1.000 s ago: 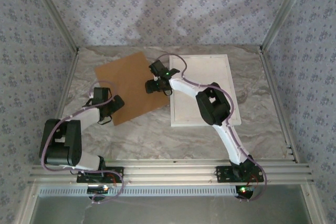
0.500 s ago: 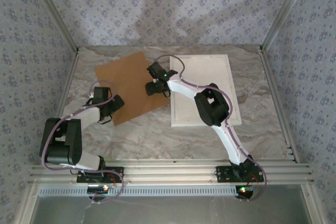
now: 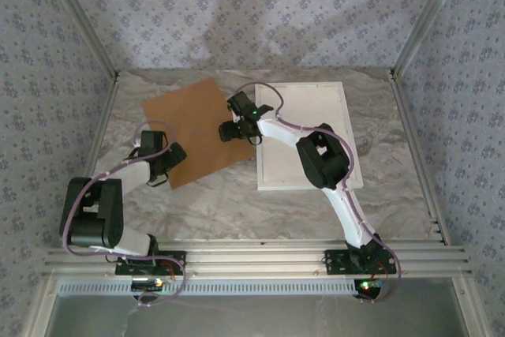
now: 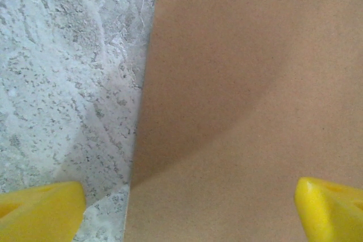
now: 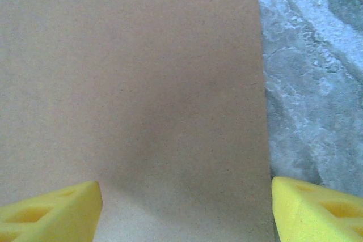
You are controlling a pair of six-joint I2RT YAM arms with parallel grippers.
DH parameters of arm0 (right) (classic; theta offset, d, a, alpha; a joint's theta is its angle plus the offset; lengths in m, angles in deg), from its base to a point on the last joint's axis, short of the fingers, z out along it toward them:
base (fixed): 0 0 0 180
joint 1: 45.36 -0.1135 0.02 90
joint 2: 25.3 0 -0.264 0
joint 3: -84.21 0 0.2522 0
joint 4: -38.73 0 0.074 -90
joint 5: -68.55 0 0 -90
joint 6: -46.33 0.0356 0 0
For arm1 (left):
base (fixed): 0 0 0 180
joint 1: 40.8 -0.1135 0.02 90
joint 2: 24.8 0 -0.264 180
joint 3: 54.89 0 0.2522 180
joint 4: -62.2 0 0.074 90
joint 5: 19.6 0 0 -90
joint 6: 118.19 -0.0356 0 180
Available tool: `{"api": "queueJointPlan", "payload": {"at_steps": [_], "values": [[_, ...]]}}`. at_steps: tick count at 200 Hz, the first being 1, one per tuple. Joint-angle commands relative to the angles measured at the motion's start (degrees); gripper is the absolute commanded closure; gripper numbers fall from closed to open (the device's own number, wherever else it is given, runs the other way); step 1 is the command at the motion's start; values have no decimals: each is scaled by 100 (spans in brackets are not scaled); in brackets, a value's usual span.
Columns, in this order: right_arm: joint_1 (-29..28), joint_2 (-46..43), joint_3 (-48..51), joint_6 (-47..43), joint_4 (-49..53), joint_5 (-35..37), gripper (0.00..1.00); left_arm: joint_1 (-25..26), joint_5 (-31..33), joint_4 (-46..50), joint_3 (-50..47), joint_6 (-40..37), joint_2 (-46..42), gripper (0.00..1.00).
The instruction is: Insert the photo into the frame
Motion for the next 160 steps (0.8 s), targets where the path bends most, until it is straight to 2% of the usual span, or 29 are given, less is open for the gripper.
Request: {"api": "queueJointPlan", "payload": {"at_steps": [1, 66, 160], "values": [[-225, -88, 181, 195, -170, -1096, 22, 41, -1046, -944, -197, 146, 445, 5], [-241, -574, 471, 253, -537, -1409, 23, 121, -1291, -1043, -251, 217, 387, 8], [-247, -1144, 727, 316, -779, -1656, 23, 479, -1325, -1009, -346, 406, 192, 10]]}}
